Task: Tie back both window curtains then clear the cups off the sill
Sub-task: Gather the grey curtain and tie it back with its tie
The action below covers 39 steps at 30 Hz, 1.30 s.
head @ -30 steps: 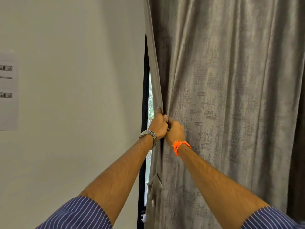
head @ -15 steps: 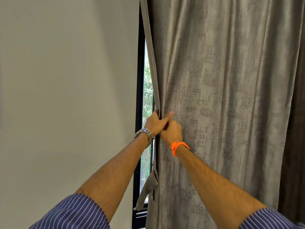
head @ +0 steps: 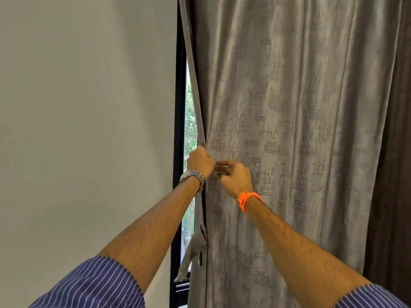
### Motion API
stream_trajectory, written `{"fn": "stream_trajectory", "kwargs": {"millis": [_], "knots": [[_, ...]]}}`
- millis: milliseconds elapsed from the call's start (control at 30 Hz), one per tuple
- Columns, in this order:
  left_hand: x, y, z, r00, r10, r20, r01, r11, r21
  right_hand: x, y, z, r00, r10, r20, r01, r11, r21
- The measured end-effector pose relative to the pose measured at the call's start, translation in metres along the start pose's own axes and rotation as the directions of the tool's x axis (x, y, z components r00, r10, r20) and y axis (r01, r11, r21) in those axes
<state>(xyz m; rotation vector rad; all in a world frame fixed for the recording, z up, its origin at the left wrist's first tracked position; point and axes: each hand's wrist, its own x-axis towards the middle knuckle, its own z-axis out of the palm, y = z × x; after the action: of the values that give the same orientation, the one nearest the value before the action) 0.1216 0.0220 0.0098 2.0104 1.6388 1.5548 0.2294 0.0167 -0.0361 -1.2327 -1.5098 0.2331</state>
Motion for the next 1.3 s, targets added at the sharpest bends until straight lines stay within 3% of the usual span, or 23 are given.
{"fn": "stream_trajectory", "kwargs": {"millis": [267,500,600,833,1000,1300], "knots": [[-0.001,-0.003,-0.001,0.999,0.049,0.018,-0.050,0.998,0.046,0.022,-0.023,-0.014,0.984,-0.026,-0.175,0.020,0.999,-0.034],[0.003,-0.012,-0.005,0.994,0.083,0.072,-0.089,0.992,0.088,0.057,-0.093,-0.010,0.960,-0.169,-0.225,0.195,0.975,0.102],[0.007,-0.015,-0.010,0.992,0.075,0.104,-0.083,0.994,0.074,0.070,-0.110,-0.004,0.957,-0.188,-0.221,0.203,0.978,0.046],[0.015,-0.026,-0.008,0.985,0.129,0.110,-0.137,0.988,0.064,0.067,-0.062,-0.019,0.885,-0.100,-0.456,-0.001,0.977,-0.215],[0.014,-0.017,-0.004,0.984,0.149,0.093,-0.155,0.986,0.058,0.059,-0.027,-0.039,0.861,0.008,-0.509,-0.208,0.919,-0.336],[0.020,-0.001,0.012,0.994,0.092,-0.055,-0.096,0.992,-0.076,0.054,0.004,-0.079,0.799,0.233,-0.554,-0.322,0.944,-0.068]]}}
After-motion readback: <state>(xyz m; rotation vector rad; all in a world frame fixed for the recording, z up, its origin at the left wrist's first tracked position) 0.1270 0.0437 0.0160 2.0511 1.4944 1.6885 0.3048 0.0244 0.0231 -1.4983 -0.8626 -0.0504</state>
